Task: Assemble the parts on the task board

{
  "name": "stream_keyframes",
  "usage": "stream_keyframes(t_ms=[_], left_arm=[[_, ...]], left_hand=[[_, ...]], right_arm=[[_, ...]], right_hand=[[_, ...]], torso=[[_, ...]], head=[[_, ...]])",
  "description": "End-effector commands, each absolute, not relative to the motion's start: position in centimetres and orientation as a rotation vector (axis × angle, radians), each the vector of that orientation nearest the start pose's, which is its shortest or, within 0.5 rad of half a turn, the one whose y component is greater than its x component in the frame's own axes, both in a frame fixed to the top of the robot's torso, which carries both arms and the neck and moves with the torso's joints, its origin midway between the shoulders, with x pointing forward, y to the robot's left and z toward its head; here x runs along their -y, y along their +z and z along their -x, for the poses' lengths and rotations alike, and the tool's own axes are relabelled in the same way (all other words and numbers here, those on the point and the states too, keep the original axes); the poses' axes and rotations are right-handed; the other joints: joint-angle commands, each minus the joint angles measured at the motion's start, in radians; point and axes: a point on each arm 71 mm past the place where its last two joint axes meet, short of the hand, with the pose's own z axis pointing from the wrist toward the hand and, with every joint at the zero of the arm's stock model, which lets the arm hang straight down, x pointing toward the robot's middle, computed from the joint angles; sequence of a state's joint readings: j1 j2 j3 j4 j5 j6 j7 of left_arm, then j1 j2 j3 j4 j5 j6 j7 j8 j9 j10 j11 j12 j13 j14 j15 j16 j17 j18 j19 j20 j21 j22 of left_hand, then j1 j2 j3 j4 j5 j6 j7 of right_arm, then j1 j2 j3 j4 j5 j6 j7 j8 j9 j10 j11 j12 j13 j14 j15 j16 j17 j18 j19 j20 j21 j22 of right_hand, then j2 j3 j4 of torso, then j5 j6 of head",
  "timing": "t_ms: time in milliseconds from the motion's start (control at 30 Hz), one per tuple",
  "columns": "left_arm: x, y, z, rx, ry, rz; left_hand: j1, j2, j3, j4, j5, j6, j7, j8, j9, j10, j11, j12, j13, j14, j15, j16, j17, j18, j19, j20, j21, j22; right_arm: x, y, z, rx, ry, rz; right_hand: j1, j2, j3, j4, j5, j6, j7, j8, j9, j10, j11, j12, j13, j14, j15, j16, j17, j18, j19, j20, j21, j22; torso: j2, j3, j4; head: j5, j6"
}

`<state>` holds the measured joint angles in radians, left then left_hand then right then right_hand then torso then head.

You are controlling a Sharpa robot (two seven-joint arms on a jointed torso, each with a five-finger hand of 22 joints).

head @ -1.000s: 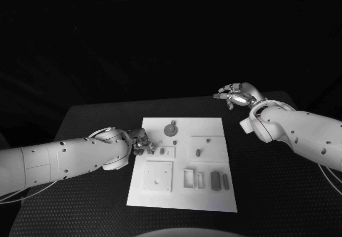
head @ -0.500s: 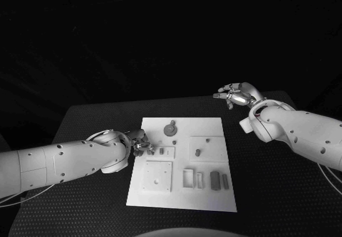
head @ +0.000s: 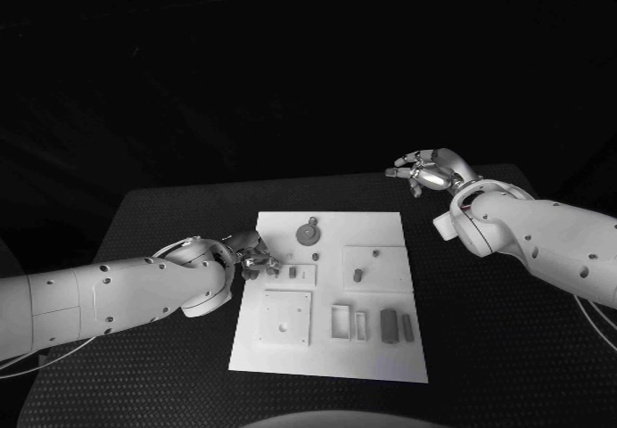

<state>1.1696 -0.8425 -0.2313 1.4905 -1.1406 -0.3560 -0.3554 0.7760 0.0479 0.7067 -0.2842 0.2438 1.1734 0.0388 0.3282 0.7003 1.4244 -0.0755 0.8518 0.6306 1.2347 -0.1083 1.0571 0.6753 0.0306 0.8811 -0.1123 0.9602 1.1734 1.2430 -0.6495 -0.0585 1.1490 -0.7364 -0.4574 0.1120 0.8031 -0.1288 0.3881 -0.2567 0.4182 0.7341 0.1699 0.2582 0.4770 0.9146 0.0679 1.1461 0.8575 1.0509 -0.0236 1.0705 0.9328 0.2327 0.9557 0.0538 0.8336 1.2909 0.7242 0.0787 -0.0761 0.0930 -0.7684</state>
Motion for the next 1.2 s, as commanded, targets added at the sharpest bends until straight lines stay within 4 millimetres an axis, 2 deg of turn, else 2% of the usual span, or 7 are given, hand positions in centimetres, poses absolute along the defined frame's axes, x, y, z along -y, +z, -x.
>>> stream_keyframes(t_ms=[33, 233, 433, 1033, 1200], left_arm=[[-23.4, -27.7, -45.7, -1.976, -0.455, 0.295], [-23.4, -27.8, -45.7, -1.980, -0.451, 0.296], [-23.5, -27.9, -45.8, -1.965, -0.450, 0.302], [-23.3, -28.9, -45.5, -2.021, -0.444, 0.284], [-23.3, -29.0, -45.4, -2.032, -0.441, 0.281]], left_hand=[[0.013, 0.001, 0.011, -0.002, 0.003, 0.041, -0.032, 0.004, 0.001, -0.008, -0.027, 0.006, 0.002, -0.003, -0.007, 0.004, 0.001, 0.011, 0.007, -0.096, 0.003, 0.001], [0.013, 0.001, 0.011, 0.000, 0.001, 0.041, -0.032, 0.004, 0.001, -0.008, -0.027, 0.006, 0.002, -0.002, -0.008, 0.004, 0.000, 0.011, 0.008, -0.096, 0.003, 0.001], [0.012, 0.002, 0.011, 0.004, -0.010, 0.039, -0.032, 0.002, 0.000, -0.010, -0.027, 0.005, 0.001, -0.003, -0.009, 0.002, -0.001, 0.010, 0.010, -0.097, 0.002, 0.002], [0.014, 0.002, 0.012, 0.003, -0.012, 0.039, -0.032, 0.001, 0.000, -0.009, -0.027, 0.006, 0.001, -0.003, -0.009, 0.002, -0.002, 0.010, 0.010, -0.097, 0.001, 0.002], [0.014, 0.003, 0.012, 0.003, -0.012, 0.039, -0.032, 0.001, 0.000, -0.009, -0.027, 0.006, 0.001, -0.003, -0.009, 0.002, -0.002, 0.010, 0.010, -0.097, 0.000, 0.002]], right_arm=[[22.2, -18.3, -55.9, -1.533, 0.895, -0.526], [22.3, -18.4, -55.9, -1.532, 0.894, -0.527], [22.3, -18.3, -55.9, -1.532, 0.895, -0.527], [22.3, -18.4, -55.9, -1.533, 0.893, -0.527], [22.4, -18.4, -55.9, -1.532, 0.892, -0.528]], right_hand=[[-0.008, 0.001, -0.002, 0.006, 0.004, 0.028, 0.025, 0.005, -0.001, -0.141, 0.017, 0.005, -0.002, -0.010, 0.000, 0.005, -0.001, 0.029, -0.004, 0.005, -0.003, -0.001], [-0.008, 0.001, -0.002, 0.006, 0.004, 0.028, 0.025, 0.005, -0.001, -0.141, 0.017, 0.005, -0.003, -0.010, 0.000, 0.005, -0.002, 0.029, -0.004, 0.005, -0.004, -0.001], [-0.008, 0.001, -0.002, 0.006, 0.004, 0.028, 0.025, 0.005, -0.001, -0.141, 0.017, 0.006, -0.003, -0.010, 0.000, 0.005, -0.002, 0.029, -0.004, 0.005, -0.004, 0.000], [-0.008, 0.002, -0.003, 0.006, 0.004, 0.028, 0.025, 0.006, -0.002, -0.141, 0.016, 0.007, -0.006, -0.010, 0.000, 0.006, -0.004, 0.029, -0.003, 0.005, -0.005, 0.000], [-0.008, 0.002, -0.003, 0.006, 0.004, 0.028, 0.025, 0.006, -0.002, -0.141, 0.016, 0.008, -0.006, -0.010, 0.000, 0.006, -0.004, 0.029, -0.003, 0.005, -0.005, 0.000]], torso=[[0.000, 0.0006, 0.0003], [0.001, 0.0008, -0.0025], [0.000, 0.0006, -0.0010], [0.000, -0.0003, -0.0024], [0.000, -0.0006, -0.0008]], head=[[0.001, -0.001], [0.005, -0.003], [0.005, -0.003], [0.005, -0.008], [0.005, -0.003]])
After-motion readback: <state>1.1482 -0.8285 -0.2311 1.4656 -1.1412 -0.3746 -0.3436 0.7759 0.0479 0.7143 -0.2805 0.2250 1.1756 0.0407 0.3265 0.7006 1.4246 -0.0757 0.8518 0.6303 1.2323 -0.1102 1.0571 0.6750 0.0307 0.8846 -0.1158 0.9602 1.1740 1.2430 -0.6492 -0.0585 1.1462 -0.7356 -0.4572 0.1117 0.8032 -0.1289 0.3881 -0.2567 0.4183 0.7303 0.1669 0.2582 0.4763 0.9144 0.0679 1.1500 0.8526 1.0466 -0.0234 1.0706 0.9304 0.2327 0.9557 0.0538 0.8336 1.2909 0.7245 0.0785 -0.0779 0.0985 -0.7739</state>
